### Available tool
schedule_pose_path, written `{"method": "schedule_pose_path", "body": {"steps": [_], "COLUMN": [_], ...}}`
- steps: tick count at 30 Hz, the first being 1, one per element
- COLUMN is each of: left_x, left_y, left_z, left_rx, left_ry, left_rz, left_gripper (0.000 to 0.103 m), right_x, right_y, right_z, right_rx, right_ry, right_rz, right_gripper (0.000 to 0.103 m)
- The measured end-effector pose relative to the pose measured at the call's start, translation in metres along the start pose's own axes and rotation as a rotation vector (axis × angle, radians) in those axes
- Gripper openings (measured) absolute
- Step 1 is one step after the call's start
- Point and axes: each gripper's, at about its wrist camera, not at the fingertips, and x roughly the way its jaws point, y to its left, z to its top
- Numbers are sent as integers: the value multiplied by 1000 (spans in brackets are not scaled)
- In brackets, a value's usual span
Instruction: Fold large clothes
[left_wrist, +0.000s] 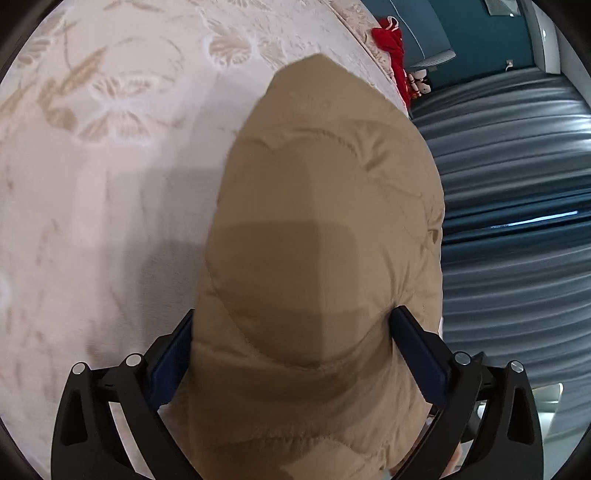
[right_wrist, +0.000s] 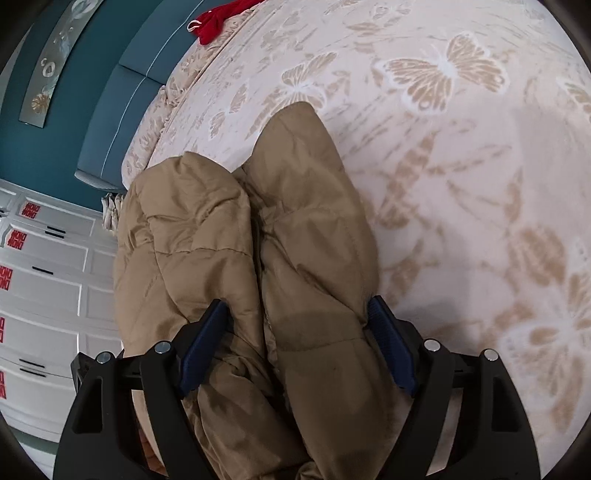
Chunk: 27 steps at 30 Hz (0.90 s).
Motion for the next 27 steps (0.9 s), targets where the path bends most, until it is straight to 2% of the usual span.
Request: {"method": "schedule_pose_path", "body": {"steps": [4,6,8,11,15,17,22,27], "left_x": [5,4,-2,-22,-60,-80,-136,-173], "left_y": [-10,-17,-23,-27,-16,-3,46,91], "left_z": [-3,-3,-1,4,23,35,77,104], "left_rx": [59,93,140,201,288,299,301,259], "left_ry": [8,12,7,-29,-100,-130,-215,-270], "left_rz": [12,15,21,33,103,133,220,251], "left_gripper": [98,96,85,80,80,80,80,80], "right_x": [10,17,22,24,51,66,119,164], "right_y": [2,4,12,42,103,133,216,276], "right_z": [-6,-5,-5,-9,-28,-38,-66,-87], "right_rx": [23,40,25,-60,-212,-276,-420,-508], "right_ry": [18,34,34,26,30,29,53,67], "right_rz": [46,80,95,75,47,46,61,59], "right_gripper": [65,53,34,25,24,23,23,23]}}
